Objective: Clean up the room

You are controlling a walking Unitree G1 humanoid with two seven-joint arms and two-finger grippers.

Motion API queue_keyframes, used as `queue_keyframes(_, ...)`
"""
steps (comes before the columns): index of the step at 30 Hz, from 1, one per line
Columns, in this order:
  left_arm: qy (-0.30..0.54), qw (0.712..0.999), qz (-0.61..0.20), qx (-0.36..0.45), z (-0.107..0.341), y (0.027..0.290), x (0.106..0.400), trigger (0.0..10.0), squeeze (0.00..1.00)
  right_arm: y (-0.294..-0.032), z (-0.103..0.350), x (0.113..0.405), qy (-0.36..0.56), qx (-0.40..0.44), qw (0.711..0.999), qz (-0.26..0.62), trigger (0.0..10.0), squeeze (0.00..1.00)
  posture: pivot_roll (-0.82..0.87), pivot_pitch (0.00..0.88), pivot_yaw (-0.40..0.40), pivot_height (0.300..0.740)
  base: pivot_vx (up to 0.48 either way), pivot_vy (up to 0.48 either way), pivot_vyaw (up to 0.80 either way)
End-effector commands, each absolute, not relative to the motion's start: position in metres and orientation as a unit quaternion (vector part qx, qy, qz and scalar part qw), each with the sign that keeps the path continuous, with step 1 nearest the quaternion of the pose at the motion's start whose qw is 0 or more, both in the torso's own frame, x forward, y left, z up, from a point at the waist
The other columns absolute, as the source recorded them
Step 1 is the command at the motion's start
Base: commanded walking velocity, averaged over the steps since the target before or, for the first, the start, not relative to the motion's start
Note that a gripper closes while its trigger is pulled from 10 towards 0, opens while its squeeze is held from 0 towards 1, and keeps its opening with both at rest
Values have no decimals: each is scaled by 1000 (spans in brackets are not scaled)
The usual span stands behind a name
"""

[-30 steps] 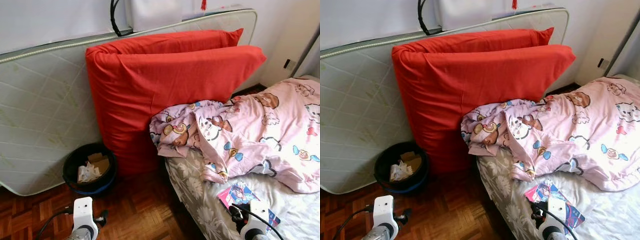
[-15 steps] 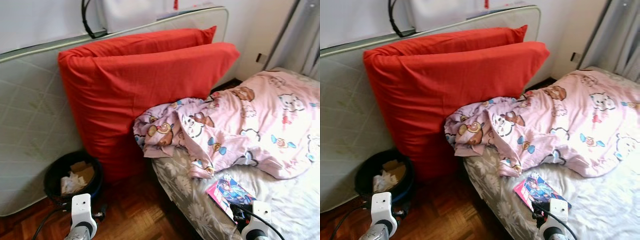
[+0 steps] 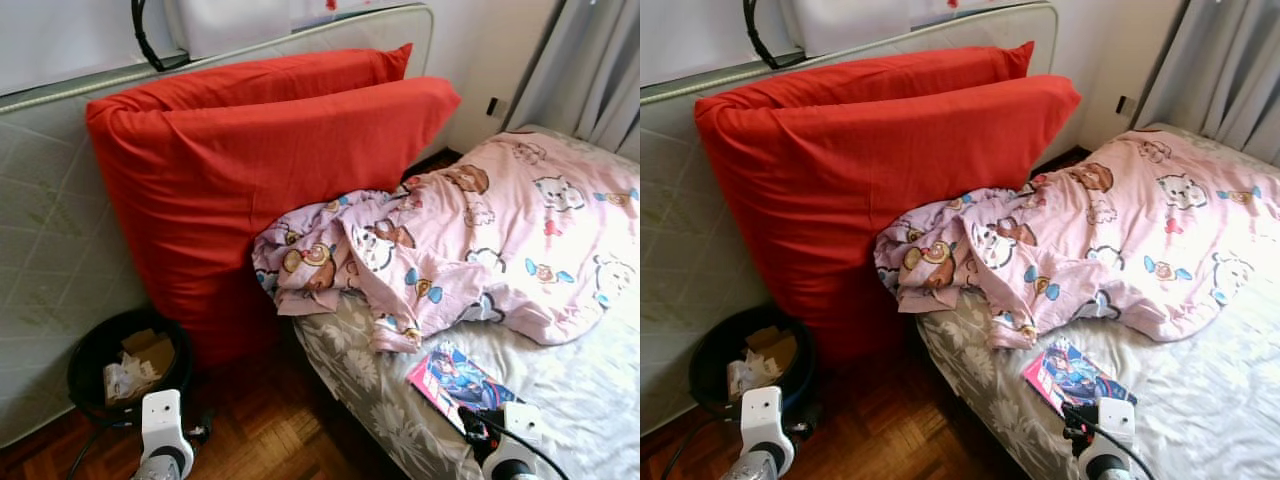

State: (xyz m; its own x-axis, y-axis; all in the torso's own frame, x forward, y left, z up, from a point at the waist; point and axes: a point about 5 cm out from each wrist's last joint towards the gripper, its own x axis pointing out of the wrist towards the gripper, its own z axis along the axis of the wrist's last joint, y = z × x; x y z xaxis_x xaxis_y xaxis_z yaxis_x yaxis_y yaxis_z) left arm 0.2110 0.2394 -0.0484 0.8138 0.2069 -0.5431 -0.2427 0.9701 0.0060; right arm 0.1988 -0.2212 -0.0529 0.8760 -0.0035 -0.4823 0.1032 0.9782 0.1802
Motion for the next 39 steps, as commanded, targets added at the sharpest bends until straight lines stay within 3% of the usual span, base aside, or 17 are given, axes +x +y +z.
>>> queue_keyframes(1, 281, 952, 116, -41, -49, 236, 212, 10000, 0, -225, -55, 194, 252, 97, 962, -32, 10000, 0, -73, 0, -16, 740, 0, 0, -731)
queue_keyframes(10, 271, 955, 111, -44, -48, 235, 213, 10000, 0, -226, -53, 194, 244, 95, 965, -30, 10000, 0, -77, 0, -26, 740, 0, 0, -733)
queue_keyframes(11, 220, 970, 100, -37, -32, 227, 236, 10000, 0, -227, -53, 193, 243, 97, 965, -32, 10000, 0, -77, 0, -29, 740, 0, 0, -738)
queue_keyframes(12, 220, 970, 100, -37, -32, 227, 236, 10000, 0, -227, -53, 193, 243, 97, 965, -32, 10000, 0, -77, 0, -29, 740, 0, 0, -738)
queue_keyframes(13, 144, 985, 88, -26, -5, 211, 267, 10000, 0, -227, -53, 193, 239, 100, 965, -33, 10000, 0, -76, 0, -33, 740, 0, 0, 0)
queue_keyframes(14, 114, 989, 86, -25, 6, 206, 277, 10000, 0, -227, -53, 192, 238, 99, 965, -34, 10000, 0, -76, 0, -36, 740, 0, 0, 0)
queue_keyframes(26, 90, 991, 101, -20, 9, 212, 272, 10000, 0, -228, -59, 176, 243, 94, 965, -29, 10000, 0, -66, 0, -46, 740, 0, 0, 0)
queue_keyframes(39, 83, 988, 130, -4, -5, 218, 237, 10000, 0, -224, -64, 152, 242, 70, 968, 22, 10000, 0, -55, 0, -40, 740, 0, 0, 0)
